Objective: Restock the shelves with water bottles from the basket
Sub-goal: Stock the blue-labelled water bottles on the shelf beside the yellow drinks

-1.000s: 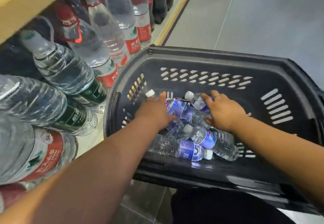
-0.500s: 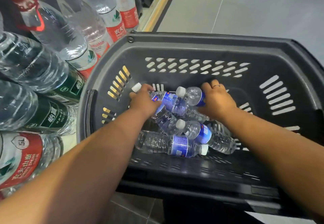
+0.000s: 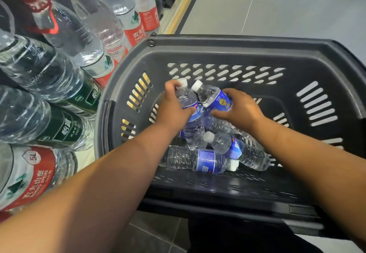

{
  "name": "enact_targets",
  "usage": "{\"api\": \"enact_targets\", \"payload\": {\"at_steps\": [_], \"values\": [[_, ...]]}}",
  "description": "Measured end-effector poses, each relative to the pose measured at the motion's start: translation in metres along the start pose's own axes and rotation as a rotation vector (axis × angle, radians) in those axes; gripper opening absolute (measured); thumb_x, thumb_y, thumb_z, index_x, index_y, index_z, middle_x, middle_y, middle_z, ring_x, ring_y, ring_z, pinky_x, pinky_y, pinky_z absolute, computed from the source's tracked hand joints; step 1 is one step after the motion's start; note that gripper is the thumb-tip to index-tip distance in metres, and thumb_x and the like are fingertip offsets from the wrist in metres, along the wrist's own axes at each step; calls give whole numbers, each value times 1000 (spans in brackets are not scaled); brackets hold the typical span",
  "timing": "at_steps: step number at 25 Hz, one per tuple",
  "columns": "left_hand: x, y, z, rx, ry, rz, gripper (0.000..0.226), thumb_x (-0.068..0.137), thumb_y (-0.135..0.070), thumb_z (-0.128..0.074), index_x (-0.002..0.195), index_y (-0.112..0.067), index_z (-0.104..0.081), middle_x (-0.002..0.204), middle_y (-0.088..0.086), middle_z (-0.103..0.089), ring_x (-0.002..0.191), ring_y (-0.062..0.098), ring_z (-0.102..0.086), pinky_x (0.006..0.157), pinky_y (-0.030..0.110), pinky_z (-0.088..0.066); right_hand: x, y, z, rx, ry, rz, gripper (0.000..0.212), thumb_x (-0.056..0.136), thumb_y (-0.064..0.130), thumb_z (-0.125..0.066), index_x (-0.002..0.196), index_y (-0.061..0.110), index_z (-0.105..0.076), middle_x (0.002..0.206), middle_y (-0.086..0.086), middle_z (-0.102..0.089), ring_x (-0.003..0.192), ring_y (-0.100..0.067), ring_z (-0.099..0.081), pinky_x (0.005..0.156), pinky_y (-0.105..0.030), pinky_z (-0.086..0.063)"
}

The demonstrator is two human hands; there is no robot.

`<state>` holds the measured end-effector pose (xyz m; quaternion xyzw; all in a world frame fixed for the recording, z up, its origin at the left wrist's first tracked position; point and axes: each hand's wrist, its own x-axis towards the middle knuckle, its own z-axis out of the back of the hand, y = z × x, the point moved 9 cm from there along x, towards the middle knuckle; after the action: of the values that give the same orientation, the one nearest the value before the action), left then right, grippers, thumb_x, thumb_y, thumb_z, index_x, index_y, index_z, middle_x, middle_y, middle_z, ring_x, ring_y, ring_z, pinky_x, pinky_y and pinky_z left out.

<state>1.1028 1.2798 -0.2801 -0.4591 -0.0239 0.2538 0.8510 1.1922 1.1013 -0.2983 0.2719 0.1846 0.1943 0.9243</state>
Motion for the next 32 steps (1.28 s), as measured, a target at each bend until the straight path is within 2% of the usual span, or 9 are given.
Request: {"api": "enact_targets", "payload": {"at_steps": [3,6,9,13,17,21,24,27,32], "values": [[8,26,-9,-119,37,211,81,71,-17,-83,131,-16,-28,122,3,-52,107,21,-56,92,32,-46,-1,3,-16,57,67,-3,56,69,50,-79,113,21,-60,99,2,-67,91,-17,-61,74,-28,-45],[7,43,-23,-90,180,332,96,71,-22,-85,143,-20,-20,123,-4,-50,111,17,-51,94,31,-42,0,9,-25,58,107,1,51,72,49,-76,109,19,-61,96,2,-68,87,-18,-63,78,-34,-51],[11,52,-27,-185,167,350,97,67,-16,-87,141,-22,-23,126,1,-55,114,22,-56,99,41,-47,1,7,-30,44,211,-48,64,70,41,-80,124,20,-52,100,4,-64,90,-19,-62,79,-29,-48],[10,45,-24,-208,155,303,88,66,-14,-87,135,-19,-32,118,3,-59,106,23,-60,96,40,-50,1,9,-29,-16,278,-20,64,64,26,-80,122,25,-51,98,2,-68,87,-21,-64,76,-32,-53],[10,24,-6,-266,142,182,90,61,-16,-89,136,-20,-39,120,1,-63,106,18,-63,97,39,-50,-5,16,-17,232,274,-55,60,65,14,-82,118,25,-56,96,1,-69,83,-18,-66,70,-29,-53],[-3,-1,38,-360,60,148,73,62,-23,-89,122,-17,-48,109,-1,-67,92,12,-66,85,29,-54,-22,51,5,498,242,-25,54,71,7,-80,116,21,-56,93,2,-71,78,-9,-67,70,-20,-52],[-20,-18,77,-500,17,150,73,45,-35,-89,108,-17,-58,101,3,-73,91,21,-70,85,37,-56,-33,97,29,620,191,53,50,70,5,-80,112,24,-60,92,3,-73,78,-7,-68,73,-20,-51],[-47,-36,126,-660,1,139,53,62,-17,-83,110,-6,-63,100,9,-74,89,25,-70,92,44,-53,-47,162,48,728,252,204,54,68,2,-81,116,17,-61,103,-6,-72,89,-17,-67,80,-33,-53],[-112,-67,211,-973,-50,34,48,78,-14,-68,123,2,-57,109,18,-69,91,28,-67,84,40,-56,-96,275,83,743,296,439,54,60,12,-84,110,19,-63,97,7,-74,85,-6,-67,76,-21,-53]]}}
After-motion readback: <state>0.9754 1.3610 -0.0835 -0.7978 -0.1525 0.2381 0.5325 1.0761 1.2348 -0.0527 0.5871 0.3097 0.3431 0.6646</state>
